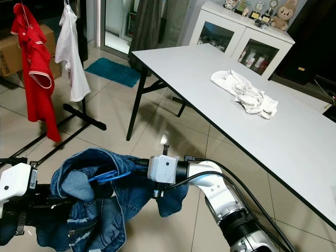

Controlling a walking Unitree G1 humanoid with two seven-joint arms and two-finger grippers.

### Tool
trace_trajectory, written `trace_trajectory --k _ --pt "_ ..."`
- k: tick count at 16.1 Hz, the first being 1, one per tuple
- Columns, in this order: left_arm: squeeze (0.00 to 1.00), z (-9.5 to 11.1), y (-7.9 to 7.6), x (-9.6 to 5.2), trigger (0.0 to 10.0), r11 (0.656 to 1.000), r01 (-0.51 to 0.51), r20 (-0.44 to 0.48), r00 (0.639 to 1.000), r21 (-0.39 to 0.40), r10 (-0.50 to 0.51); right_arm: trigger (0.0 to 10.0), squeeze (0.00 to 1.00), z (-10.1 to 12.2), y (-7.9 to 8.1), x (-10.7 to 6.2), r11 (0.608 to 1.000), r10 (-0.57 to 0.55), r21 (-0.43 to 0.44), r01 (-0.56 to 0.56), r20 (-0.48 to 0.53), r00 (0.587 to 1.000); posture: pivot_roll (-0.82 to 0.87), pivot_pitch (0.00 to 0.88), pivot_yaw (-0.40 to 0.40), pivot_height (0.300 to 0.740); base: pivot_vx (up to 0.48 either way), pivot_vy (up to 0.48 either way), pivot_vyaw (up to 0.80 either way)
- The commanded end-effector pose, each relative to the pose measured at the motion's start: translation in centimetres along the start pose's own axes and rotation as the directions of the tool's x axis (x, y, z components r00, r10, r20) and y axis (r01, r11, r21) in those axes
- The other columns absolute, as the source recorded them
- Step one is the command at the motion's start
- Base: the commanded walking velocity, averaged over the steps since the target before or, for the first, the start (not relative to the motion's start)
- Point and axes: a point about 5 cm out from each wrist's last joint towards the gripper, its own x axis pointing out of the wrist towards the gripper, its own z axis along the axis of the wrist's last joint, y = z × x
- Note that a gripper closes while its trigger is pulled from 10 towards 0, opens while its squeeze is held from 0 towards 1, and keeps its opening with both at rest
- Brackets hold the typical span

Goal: Hang hanger

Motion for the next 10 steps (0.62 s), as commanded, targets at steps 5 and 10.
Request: trace_trajectory --k 5,10 --pt "0.0 3.0 3.3 3.9 0.0 0.969 -0.135 0.215 0.972 0.209 0.089 10.0 0.0 0.8 -4.1 -3.7 0.845 -0.514 0.216 0.49 0.076 0.854 0.1 0.065 -0.08 0.74 0.0 0.0 0.0" --pt "0.0 5.0 6.7 7.7 0.0 0.949 -0.16 0.312 0.947 0.27 0.071 10.0 0.0 -0.1 -1.0 -7.6 0.605 -0.759 0.317 0.731 -0.047 0.649 -0.03 0.069 0.003 0.74 0.0 0.0 0.0"
